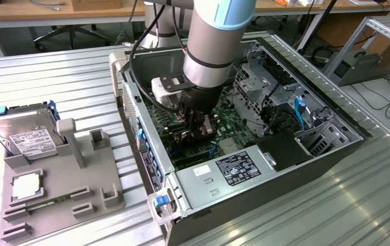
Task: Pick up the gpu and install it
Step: 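Insert the gpu into the slot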
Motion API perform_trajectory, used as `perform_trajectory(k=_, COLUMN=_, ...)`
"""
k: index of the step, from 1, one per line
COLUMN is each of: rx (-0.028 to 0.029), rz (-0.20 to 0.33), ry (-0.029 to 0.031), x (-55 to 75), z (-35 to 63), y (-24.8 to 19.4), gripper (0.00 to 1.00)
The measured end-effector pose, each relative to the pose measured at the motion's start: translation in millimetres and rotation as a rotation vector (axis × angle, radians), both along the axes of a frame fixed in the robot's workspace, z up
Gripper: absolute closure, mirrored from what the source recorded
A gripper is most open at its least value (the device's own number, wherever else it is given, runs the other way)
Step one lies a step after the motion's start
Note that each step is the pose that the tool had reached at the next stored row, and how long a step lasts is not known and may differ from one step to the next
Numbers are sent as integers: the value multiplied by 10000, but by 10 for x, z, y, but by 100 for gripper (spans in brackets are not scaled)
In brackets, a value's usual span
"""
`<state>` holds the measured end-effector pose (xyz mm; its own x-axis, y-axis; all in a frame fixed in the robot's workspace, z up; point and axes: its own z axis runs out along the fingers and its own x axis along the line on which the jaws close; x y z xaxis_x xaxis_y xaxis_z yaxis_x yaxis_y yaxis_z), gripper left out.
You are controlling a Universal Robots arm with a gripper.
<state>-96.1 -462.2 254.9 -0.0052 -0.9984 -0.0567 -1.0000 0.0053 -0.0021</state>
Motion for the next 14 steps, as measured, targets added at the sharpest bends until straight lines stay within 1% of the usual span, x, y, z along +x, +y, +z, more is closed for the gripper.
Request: perform_trajectory(k=14, rx=0, rz=0, ry=0, x=0, z=0, y=0, gripper=74)
